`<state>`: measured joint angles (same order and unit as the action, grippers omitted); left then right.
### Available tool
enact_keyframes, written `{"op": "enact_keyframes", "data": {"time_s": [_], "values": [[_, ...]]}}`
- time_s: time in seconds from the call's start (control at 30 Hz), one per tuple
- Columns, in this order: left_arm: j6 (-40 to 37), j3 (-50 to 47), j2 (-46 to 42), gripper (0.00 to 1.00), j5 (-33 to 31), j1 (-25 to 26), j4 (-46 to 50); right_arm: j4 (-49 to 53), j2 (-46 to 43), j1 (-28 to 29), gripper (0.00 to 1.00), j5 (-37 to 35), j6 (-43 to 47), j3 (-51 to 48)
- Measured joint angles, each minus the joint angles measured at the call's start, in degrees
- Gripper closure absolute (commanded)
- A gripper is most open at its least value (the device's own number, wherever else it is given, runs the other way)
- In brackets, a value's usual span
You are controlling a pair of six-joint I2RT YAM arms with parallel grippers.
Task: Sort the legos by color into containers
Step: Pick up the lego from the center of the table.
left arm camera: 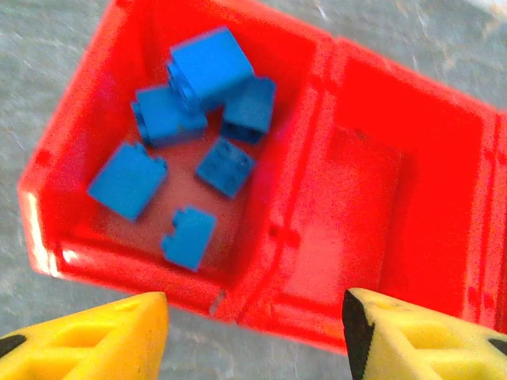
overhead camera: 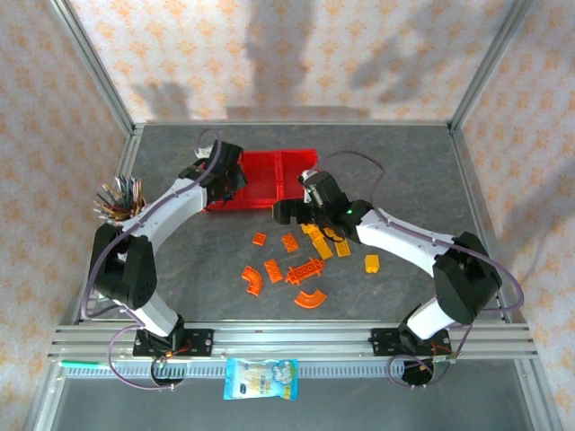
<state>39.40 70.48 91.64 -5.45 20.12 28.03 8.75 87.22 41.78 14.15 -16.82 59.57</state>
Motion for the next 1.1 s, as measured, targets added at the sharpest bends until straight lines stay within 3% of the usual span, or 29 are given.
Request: {"op": "enact_keyframes", "data": {"time_s": [0.53, 1.1], "values": [[3.8, -11.1, -4.2, 0.32, 3.6, 13.4, 0.4, -2.8, -6.0, 0.0, 0.0, 0.0, -4.3, -15.2], [0.9, -10.9, 8.8, 0.32, 3.8, 14.4, -1.6, -5.1, -6.0, -0.3, 0.0, -0.5, -6.1, -16.5]]}}
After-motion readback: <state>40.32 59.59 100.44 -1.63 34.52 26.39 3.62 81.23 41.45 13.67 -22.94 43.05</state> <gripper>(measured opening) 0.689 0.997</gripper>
